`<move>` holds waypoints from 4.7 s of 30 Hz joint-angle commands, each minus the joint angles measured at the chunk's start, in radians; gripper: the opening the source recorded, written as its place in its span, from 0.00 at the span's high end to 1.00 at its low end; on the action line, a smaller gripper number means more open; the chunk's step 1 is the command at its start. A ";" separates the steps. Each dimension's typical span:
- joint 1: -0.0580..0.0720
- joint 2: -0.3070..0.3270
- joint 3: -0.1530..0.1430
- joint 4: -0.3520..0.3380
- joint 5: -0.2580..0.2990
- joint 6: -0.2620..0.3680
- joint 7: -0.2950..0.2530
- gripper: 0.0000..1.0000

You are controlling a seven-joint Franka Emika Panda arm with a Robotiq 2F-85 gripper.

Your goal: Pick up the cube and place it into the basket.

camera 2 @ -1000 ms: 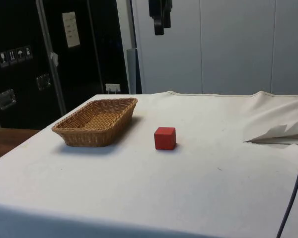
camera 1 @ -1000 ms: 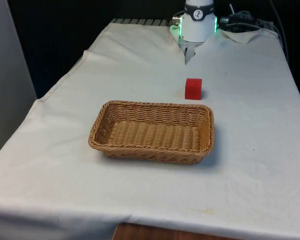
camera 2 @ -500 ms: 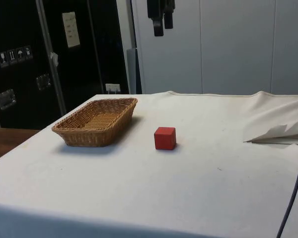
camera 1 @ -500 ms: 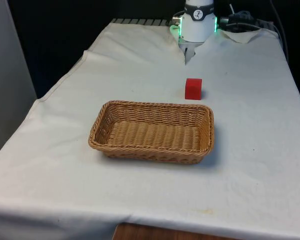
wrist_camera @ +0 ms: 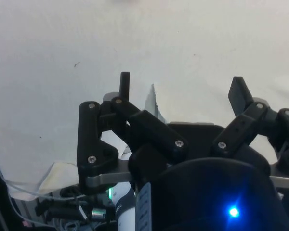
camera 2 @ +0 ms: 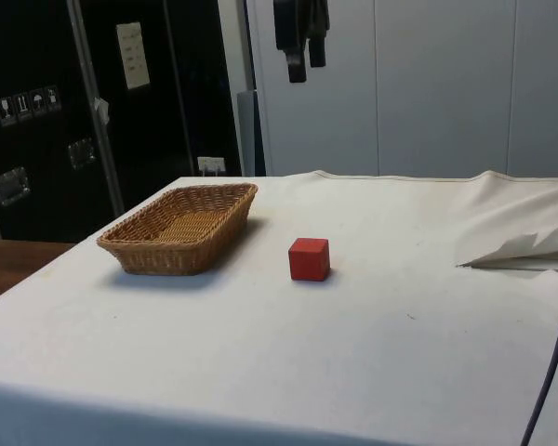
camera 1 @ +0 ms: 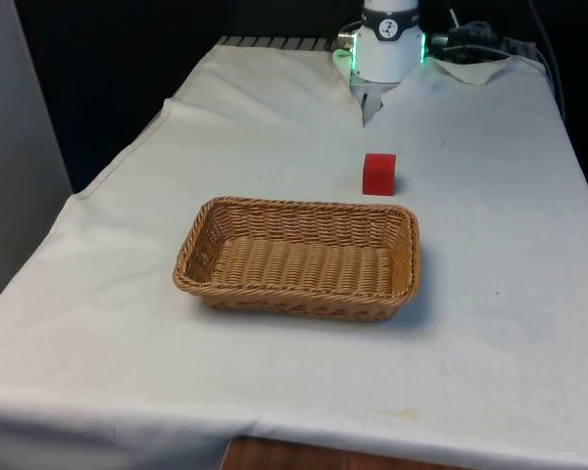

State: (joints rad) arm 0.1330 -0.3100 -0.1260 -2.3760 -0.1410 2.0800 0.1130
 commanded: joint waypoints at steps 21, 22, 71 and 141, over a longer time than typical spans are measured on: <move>0.003 0.051 0.004 -0.075 0.003 0.173 0.019 0.00; 0.006 0.056 0.008 -0.085 0.002 0.200 0.022 0.00; 0.014 0.280 0.014 -0.111 0.134 0.392 -0.163 0.00; 0.016 0.537 -0.004 -0.100 0.121 0.572 -0.040 0.00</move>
State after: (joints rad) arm 0.1470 0.2300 -0.1280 -2.4740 -0.0210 2.6450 0.0680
